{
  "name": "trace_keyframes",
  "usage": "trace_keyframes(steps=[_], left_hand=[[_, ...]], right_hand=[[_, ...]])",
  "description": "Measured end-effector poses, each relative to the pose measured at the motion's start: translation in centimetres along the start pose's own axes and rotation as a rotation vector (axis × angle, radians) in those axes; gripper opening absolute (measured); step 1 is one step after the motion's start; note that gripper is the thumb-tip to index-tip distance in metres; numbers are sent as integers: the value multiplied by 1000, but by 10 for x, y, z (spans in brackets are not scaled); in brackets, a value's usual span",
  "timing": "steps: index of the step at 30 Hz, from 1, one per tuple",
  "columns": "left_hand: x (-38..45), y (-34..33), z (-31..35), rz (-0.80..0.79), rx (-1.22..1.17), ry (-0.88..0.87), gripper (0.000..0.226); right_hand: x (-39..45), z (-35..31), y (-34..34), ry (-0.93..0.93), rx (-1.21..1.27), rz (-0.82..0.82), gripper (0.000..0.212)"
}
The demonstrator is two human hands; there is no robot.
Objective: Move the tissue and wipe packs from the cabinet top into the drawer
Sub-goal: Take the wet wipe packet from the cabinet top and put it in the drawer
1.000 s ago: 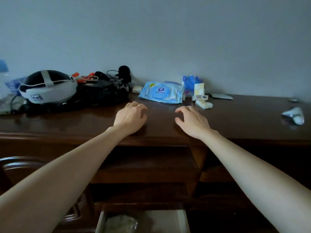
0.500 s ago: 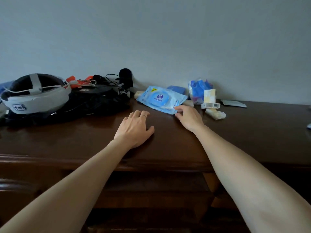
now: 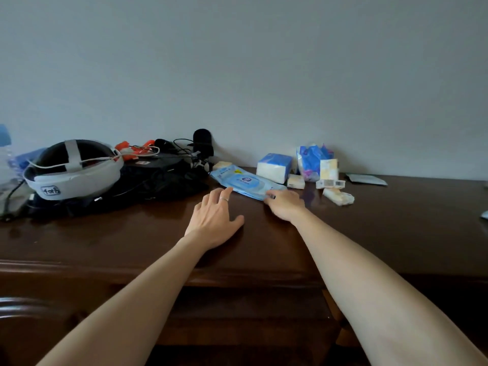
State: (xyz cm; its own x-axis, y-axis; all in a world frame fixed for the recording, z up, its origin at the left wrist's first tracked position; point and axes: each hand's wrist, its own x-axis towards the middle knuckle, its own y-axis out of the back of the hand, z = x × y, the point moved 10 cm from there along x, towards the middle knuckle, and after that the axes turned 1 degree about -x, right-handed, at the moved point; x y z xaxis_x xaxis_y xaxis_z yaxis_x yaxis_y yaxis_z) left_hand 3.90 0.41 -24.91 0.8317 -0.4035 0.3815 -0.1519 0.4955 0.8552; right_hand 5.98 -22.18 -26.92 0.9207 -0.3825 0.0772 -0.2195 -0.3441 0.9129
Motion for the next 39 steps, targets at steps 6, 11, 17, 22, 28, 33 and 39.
trace_keyframes(steps=[6,11,17,22,28,33,39], left_hand=[[17,7,-14,63,-103,39,69],[39,-21,-9,-144,-56,27,68],[50,-50,-9,-321,27,-19,77],[59,-56,-12,-320,45,-28,79],[73,-58,-14,-306,74,-19,75],[74,-56,-10,-289,91,-28,73],[66,-50,3,-299,247,-85,59]], right_hand=[[-16,-28,15,196,-60,32,40],[-27,-12,60,230,259,273,37],[32,-5,52,156,-32,216,53],[80,37,45,-107,-256,126,73],[78,29,38,85,-313,181,41],[42,44,101,100,-477,536,44],[26,142,80,-229,-337,123,48]])
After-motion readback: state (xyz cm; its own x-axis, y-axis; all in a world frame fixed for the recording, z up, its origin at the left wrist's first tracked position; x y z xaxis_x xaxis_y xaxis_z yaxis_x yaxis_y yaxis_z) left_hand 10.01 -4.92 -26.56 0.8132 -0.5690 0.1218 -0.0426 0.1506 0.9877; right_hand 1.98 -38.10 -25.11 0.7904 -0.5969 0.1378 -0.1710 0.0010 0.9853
